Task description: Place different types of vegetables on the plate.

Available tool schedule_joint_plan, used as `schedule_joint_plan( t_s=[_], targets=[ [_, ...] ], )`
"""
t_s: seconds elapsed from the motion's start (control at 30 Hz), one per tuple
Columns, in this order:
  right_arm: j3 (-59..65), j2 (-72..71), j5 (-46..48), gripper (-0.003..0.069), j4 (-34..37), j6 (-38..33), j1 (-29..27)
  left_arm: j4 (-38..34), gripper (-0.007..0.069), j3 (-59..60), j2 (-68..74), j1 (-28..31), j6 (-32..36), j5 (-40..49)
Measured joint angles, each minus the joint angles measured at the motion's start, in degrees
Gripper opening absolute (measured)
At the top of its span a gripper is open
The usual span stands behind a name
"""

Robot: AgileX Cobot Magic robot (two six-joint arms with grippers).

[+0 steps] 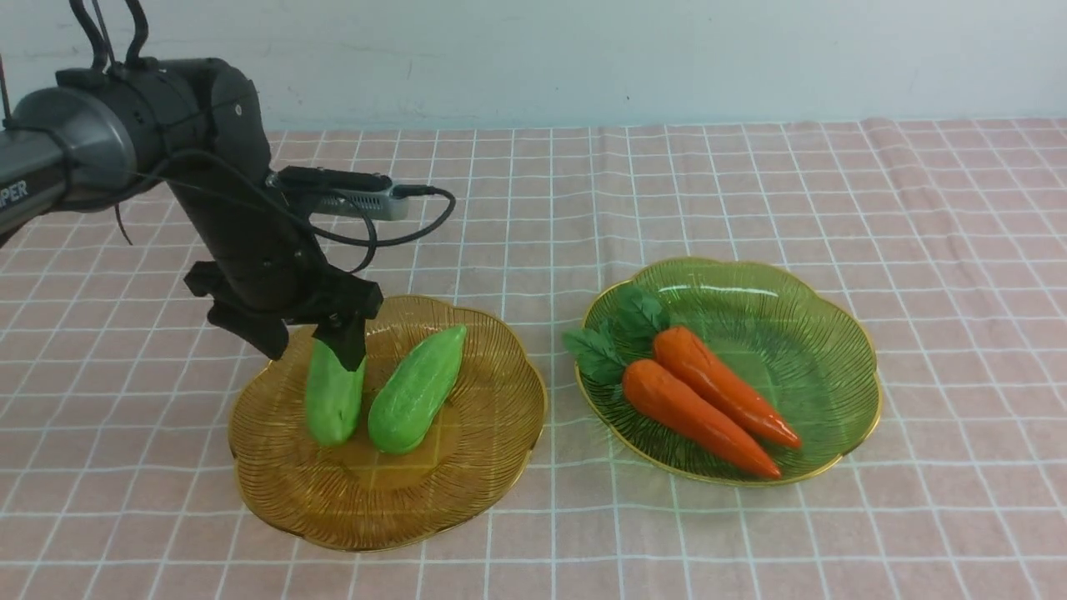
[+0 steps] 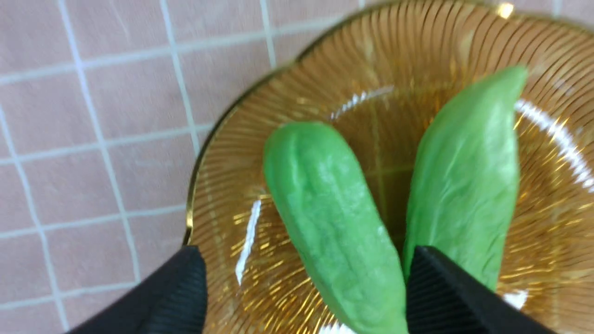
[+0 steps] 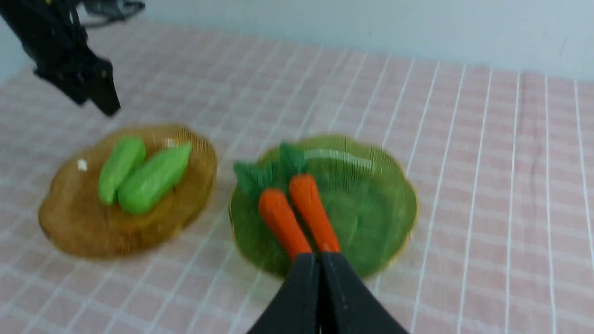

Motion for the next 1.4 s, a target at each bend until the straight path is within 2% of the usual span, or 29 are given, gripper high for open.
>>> schedule_joint_plan(
  t_s=[0.07,0.1,0.23,0.37,0.47,0.57,0.67,1.4],
  targets=[
    [8.15,-7.91,-9.25,-0.0015,-0.45,0.69,0.00,0.00,0.0506,-2.46,-0.05,0.00,-0.38,0.37],
    [16.62,-13.50,-21.12,-0.0015,-0.15,0.76,0.00,0.00,0.0483,-3.18,-0.05,0.00,-0.44,0.42],
    [33.51,-18.11,-45.37,-0.0015,0.61,0.07,0.00,0.00,0.0359,-4.21,-0.05,0.00,-0.44,0.48],
    [39.94,-18.11,-55.15,-0.0015,0.61,-0.13,0.00,0.00,0.0204,-4.26,-0.05,0.00,-0.44,0.55],
    [42.53,-18.11,-60.42,-0.0015,0.61,-0.20,0.00,0.00,0.0123,-4.26,-0.05,0.00,-0.44,0.55],
    [43.78,-18.11,-62.31,-0.0015,0.61,-0.22,0.00,0.00,0.0047,-4.26,-0.05,0.00,-0.44,0.58],
    [45.12,-18.11,-62.39,-0.0015,0.61,-0.35,0.00,0.00,0.0008,-4.26,-0.05,0.00,-0.44,0.65],
    [46.50,-18.11,-53.90,-0.0015,0.41,-0.39,0.00,0.00,-0.0003,-4.26,-3.58,0.00,-0.02,0.70]
  ],
)
